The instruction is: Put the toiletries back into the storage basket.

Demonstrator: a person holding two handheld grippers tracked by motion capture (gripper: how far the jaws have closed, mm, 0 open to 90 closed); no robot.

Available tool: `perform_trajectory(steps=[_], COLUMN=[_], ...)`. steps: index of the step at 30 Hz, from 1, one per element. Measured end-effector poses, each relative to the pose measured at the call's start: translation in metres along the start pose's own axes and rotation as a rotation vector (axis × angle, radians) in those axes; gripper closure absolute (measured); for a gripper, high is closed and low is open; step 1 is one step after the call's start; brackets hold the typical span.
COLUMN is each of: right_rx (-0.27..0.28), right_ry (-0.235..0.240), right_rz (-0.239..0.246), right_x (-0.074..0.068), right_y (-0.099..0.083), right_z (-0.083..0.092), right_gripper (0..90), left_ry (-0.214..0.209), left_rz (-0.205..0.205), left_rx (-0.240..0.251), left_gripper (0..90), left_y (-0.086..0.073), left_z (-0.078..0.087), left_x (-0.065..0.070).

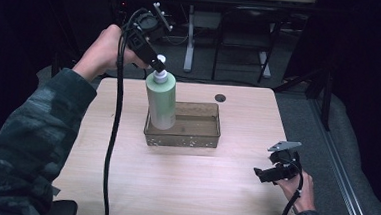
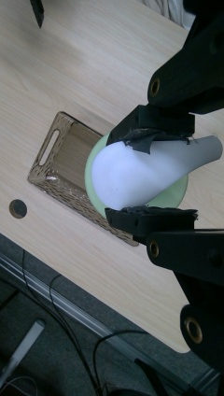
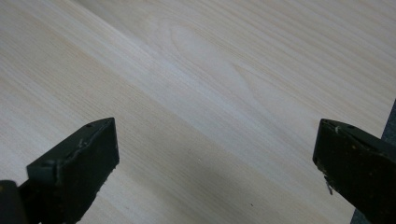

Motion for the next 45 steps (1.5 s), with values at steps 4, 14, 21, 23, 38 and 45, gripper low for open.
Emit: perform_trajectory(steps=[4, 14, 21, 23, 38, 45], right_rx=[0.000, -0.001, -0.004, -0.003, 0.001, 0.000], right_ry=[-0.001, -0.002, -0.013, -0.013, -0.012, -0.014], right_rz=[-0.001, -0.001, 0.013, 0.013, 0.009, 0.011], right_x=[0.000, -0.001, -0.002, -0.001, -0.002, -0.002], right_y=[0.000, 0.000, 0.000, 0.000, -0.001, -0.001], right_z=[0.000, 0.001, 0.001, 0.001, 0.002, 0.002], right_gripper=[0.0, 0.0, 0.0, 0.0, 0.1, 0.0], left_ry=[0.007, 0.012, 0.012, 0.011, 0.004, -0.001], left_rz=[0.009, 0.024, 0.049, 0.053, 0.090, 0.105], left_rx=[0.001, -0.008, -0.011, -0.010, -0.008, -0.031], left_gripper=[62.6, 62.5, 62.6, 62.6, 62.6, 62.6], left_y=[0.004, 0.010, 0.011, 0.011, 0.010, 0.008], left_z=[-0.001, -0.008, -0.015, -0.017, -0.033, -0.045], left_x=[-0.003, -0.008, -0.014, -0.016, -0.026, -0.031])
Point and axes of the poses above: each handheld gripper's, and its own axes: z roughly backward along the jaws, y roughly out of its top, x roughly to its right, the point moved 1 cm from there along -z, roughly forward along the jaws, and after that the axes turned 12 degrees about -x, right-handed, at the moved point
